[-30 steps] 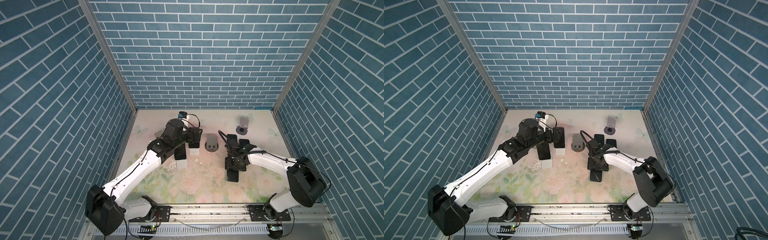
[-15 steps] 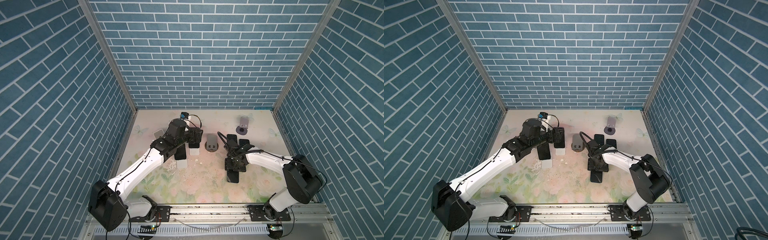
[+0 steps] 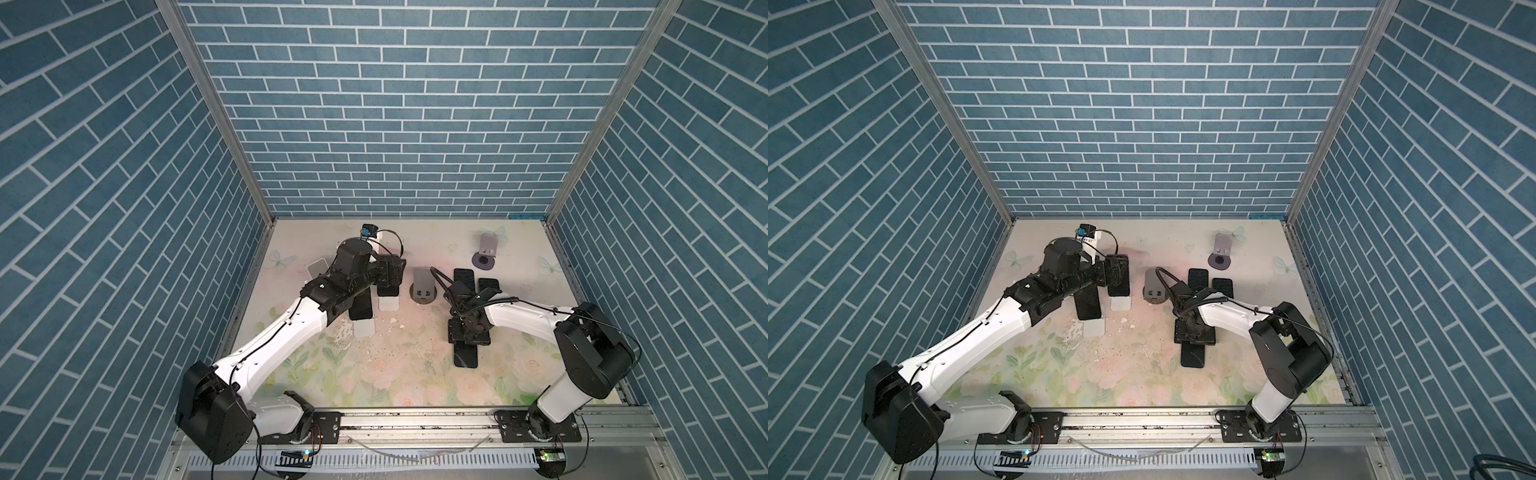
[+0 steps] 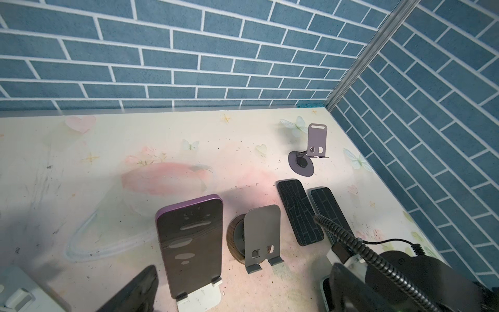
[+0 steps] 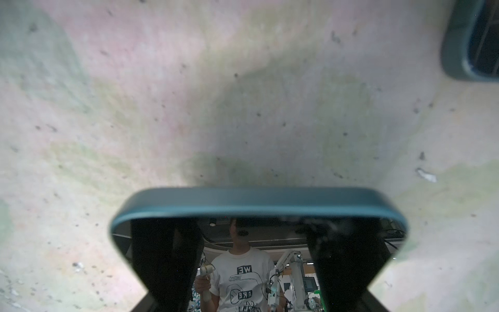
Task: Remove the phone from the phone stand
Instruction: Place the phone at the center of the table.
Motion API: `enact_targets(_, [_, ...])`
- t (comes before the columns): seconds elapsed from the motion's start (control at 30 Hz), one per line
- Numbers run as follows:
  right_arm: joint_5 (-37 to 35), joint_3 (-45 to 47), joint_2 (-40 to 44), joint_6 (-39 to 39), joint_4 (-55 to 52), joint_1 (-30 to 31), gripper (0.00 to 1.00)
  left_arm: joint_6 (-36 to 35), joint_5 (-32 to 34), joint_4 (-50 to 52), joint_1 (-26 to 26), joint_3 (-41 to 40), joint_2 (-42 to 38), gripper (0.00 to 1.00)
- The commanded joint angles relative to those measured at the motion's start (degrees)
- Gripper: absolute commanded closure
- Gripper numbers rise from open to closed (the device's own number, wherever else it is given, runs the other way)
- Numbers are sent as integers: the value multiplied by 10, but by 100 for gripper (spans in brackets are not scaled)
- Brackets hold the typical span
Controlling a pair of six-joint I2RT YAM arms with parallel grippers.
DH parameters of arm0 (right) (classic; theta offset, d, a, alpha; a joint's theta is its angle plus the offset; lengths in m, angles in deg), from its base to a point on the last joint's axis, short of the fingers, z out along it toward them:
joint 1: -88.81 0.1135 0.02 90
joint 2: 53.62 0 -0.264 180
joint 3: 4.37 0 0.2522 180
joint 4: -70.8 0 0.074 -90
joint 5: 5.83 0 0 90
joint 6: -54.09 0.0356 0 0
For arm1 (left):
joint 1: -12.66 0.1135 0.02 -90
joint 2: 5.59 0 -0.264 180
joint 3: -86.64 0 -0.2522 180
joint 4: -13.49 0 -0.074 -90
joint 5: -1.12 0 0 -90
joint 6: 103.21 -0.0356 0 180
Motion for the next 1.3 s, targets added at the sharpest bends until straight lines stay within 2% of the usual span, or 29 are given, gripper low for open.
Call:
enact_targets(0.0, [-19, -12, -29, 24, -35, 11, 63, -14, 9, -13, -4, -11, -13, 0])
enact_targets(0.57, [-35, -65, -70, 24, -103, 27, 57, -25, 31, -24, -4, -35, -33, 0])
enact_targets(1.27, [-13, -71, -62, 19, -113, 26, 45, -31, 46, -26, -3, -50, -37, 0])
